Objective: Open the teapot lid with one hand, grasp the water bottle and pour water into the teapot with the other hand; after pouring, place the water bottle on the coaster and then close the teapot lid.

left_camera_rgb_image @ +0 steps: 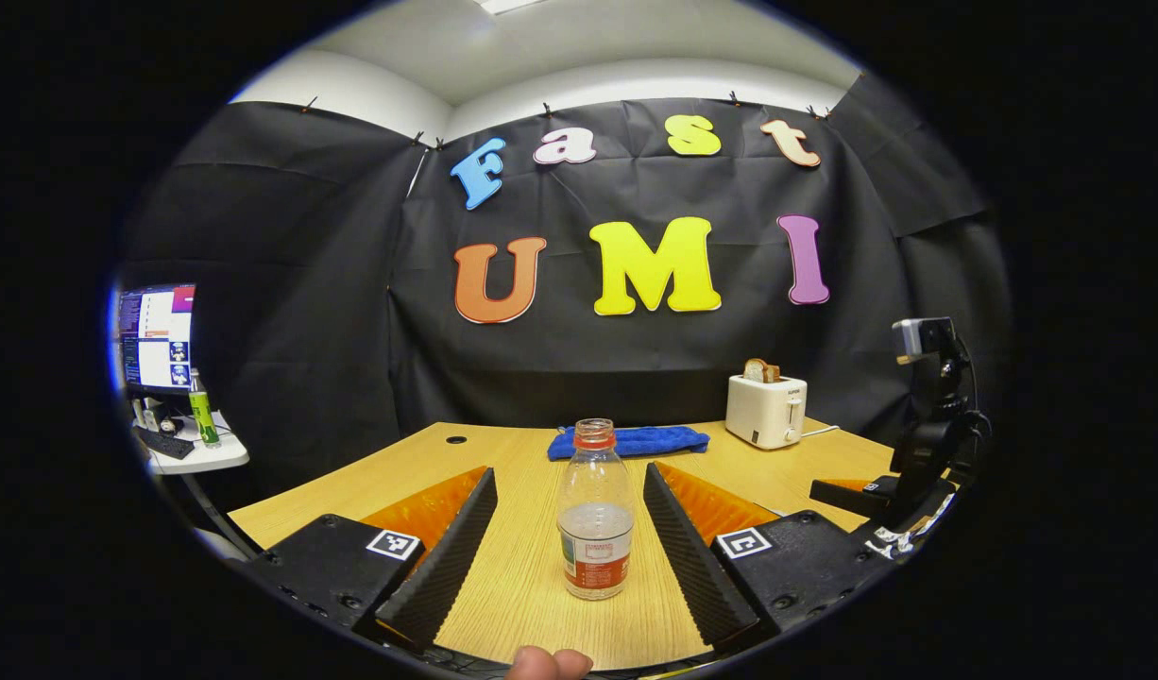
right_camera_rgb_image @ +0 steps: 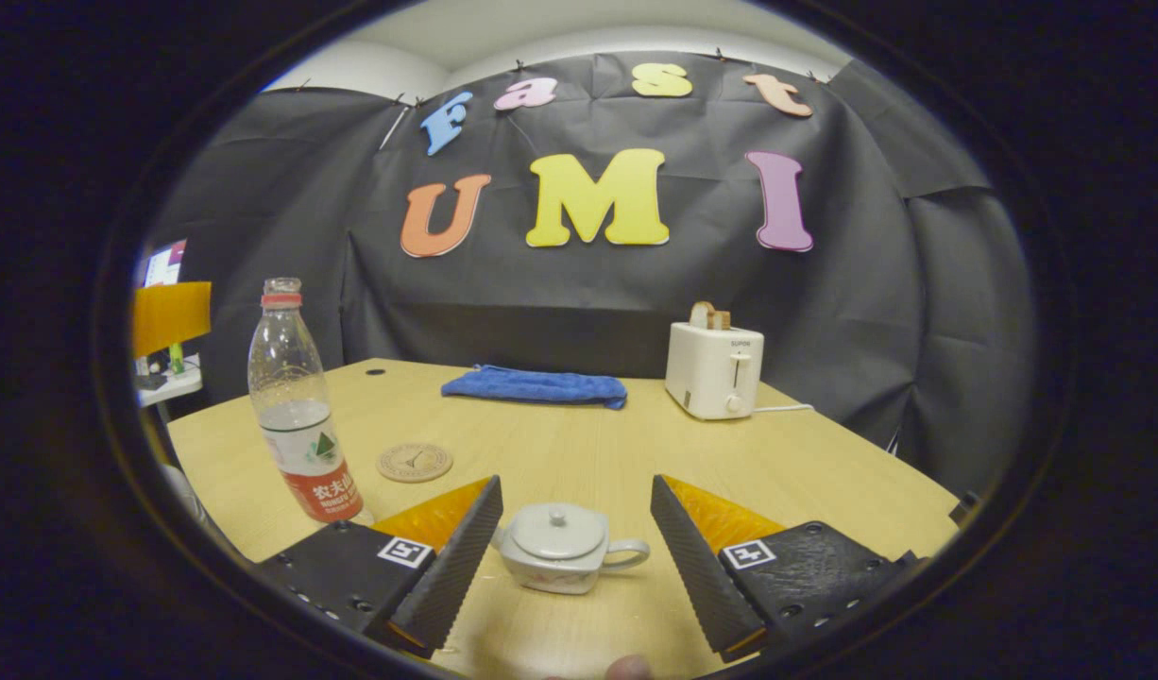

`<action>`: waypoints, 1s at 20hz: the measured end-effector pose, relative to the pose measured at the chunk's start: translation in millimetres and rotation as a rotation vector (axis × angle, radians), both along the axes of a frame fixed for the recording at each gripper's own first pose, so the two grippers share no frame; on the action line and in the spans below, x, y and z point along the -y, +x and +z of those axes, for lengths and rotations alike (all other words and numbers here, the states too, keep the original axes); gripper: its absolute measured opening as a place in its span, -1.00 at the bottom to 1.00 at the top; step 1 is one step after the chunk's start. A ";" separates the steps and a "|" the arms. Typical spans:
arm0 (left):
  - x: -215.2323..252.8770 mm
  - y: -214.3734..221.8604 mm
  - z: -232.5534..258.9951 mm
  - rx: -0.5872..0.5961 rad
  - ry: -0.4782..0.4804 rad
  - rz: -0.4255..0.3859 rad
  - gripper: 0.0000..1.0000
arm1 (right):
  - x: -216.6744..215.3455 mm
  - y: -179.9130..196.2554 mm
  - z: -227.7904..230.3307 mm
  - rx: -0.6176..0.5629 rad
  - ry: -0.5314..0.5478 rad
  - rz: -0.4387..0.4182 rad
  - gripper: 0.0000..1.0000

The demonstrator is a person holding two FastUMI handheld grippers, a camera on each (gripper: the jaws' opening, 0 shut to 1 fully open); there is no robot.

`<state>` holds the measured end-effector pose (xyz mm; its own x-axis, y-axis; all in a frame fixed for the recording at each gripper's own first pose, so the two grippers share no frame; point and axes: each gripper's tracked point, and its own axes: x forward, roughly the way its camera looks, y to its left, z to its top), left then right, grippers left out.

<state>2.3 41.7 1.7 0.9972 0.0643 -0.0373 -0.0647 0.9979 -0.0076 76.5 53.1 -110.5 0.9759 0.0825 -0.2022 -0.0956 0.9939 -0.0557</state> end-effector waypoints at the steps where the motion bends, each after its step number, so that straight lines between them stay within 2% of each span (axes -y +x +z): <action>1: -1.1 0.2 0.4 -0.001 0.000 0.003 0.96 | -0.5 2.2 -1.8 -0.001 -0.001 0.000 0.94; 3: -4.0 0.9 -1.4 -0.004 -0.004 0.017 0.96 | -1.6 5.5 -1.1 0.001 -0.004 -0.002 0.89; 6: -5.7 1.0 -3.0 -0.012 -0.010 0.019 0.96 | -7.5 11.1 -2.6 -0.003 0.000 0.013 0.61; 7: -7.4 1.8 -3.1 -0.012 -0.010 0.023 0.96 | -8.8 13.5 -5.4 -0.012 0.000 0.020 0.45; 8: -9.3 2.3 -3.1 -0.012 -0.010 0.025 0.96 | -10.9 16.0 -8.8 -0.020 0.000 0.022 0.45; 11: -9.3 2.1 -4.6 -0.015 -0.013 0.025 0.96 | -10.4 19.2 -11.7 -0.031 -0.007 0.021 -0.05; 12: -9.3 2.4 -4.9 -0.017 -0.013 0.026 0.96 | -11.6 20.0 -12.4 -0.034 -0.010 0.026 -0.09; 13: -11.1 3.5 -6.3 -0.019 -0.014 0.027 0.96 | -12.8 18.9 -10.9 -0.033 -0.008 0.031 0.05; 14: -11.9 3.6 -6.3 -0.021 -0.014 0.028 0.96 | -11.7 25.0 -10.7 -0.024 -0.007 0.023 -0.22; 15: -12.9 3.7 -6.8 -0.022 -0.013 0.029 0.96 | -10.0 24.4 -12.4 -0.028 -0.015 0.018 -0.59; 16: -14.1 3.3 -6.8 -0.023 -0.011 0.032 0.96 | -10.8 25.6 -14.9 -0.032 -0.008 0.023 -0.84; 18: -15.1 3.7 -7.4 -0.025 -0.016 0.032 0.96 | -13.3 26.1 -13.5 -0.029 0.010 0.037 -0.84; 19: -15.4 3.8 -7.6 -0.026 -0.017 0.034 0.96 | -12.3 25.5 -13.4 -0.028 0.003 0.042 -0.99; 20: -16.9 5.1 -7.7 -0.026 -0.020 0.035 0.96 | -10.8 26.9 -13.7 -0.026 -0.016 0.048 -0.99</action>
<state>7.4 58.6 -6.0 0.9930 0.0982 -0.0652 -0.1000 0.9946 -0.0258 103.4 63.9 -124.2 0.9653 0.1257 -0.2289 -0.1447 0.9871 -0.0681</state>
